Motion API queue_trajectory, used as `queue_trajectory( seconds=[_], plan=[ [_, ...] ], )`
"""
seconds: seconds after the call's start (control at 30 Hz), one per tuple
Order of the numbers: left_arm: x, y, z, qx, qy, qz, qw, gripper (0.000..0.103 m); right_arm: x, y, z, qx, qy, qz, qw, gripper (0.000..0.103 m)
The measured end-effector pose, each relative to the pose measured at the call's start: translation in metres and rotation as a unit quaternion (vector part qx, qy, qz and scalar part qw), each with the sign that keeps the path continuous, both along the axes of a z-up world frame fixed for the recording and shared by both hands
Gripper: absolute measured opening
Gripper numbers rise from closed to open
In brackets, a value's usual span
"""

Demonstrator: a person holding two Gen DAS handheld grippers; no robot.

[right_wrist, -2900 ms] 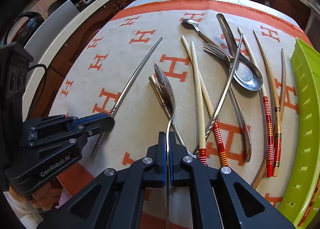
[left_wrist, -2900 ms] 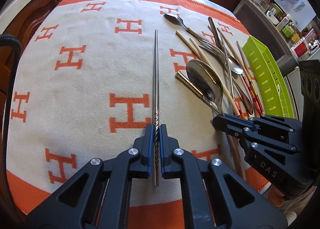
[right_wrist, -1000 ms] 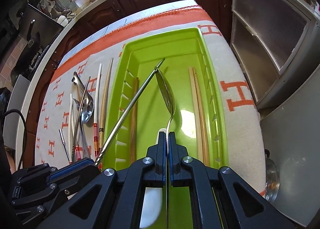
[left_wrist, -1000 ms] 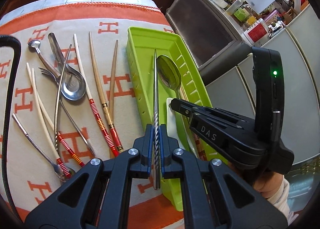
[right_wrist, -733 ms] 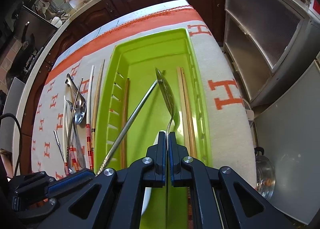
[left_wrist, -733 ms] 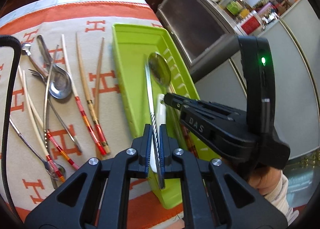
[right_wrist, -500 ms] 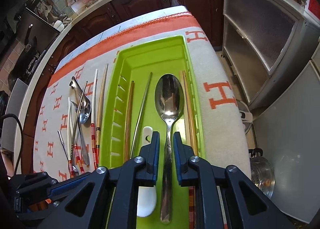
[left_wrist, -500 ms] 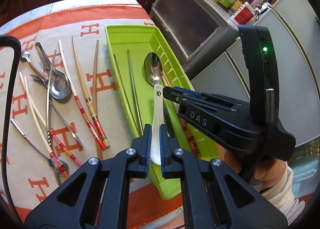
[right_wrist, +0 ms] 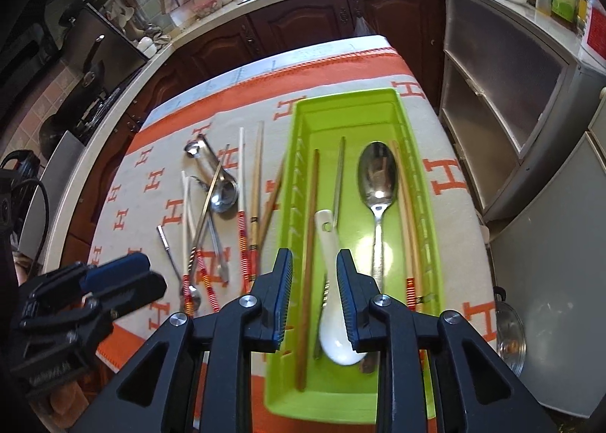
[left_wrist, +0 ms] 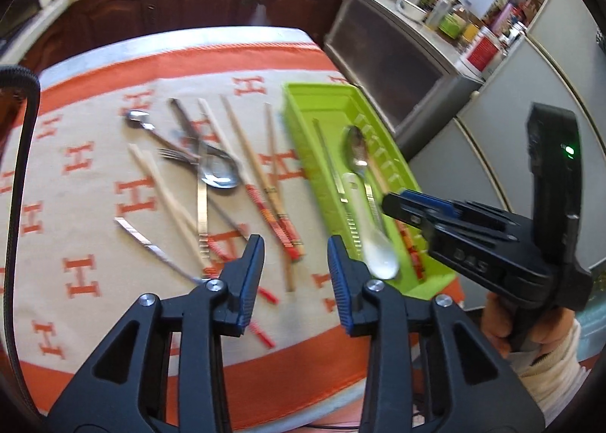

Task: Organize utensils
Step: 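Withdraw both open tools from the tray back to the pile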

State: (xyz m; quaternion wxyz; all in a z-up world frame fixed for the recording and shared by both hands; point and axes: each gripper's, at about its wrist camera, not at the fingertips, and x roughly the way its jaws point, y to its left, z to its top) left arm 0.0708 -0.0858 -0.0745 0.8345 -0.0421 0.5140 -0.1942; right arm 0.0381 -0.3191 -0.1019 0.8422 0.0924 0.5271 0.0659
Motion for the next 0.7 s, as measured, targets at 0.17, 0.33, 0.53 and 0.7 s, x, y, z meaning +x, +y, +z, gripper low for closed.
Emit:
queue_trajectory(
  seconds=[0.17, 0.33, 0.53, 0.7],
  plan=[
    [-0.002, 0.033, 0.008, 0.022, -0.023, 0.037, 0.9988, 0.031, -0.008, 0.026, 0.012, 0.001, -0.008, 0.026, 1.000, 0.025],
    [-0.002, 0.061, 0.006, 0.040, -0.033, 0.074, 0.9959, 0.031, -0.009, 0.053, 0.019, 0.000, -0.011, 0.054, 0.998, 0.026],
    [0.004, 0.090, -0.003, 0.050, -0.031, 0.103, 0.9929, 0.031, -0.004, 0.082, 0.019, 0.001, -0.012, 0.080, 0.997, 0.029],
    [0.010, 0.110, -0.014, 0.040, -0.024, 0.121, 0.9916, 0.031, 0.007, 0.102, 0.012, -0.003, -0.002, 0.093, 0.996, 0.030]
  ],
)
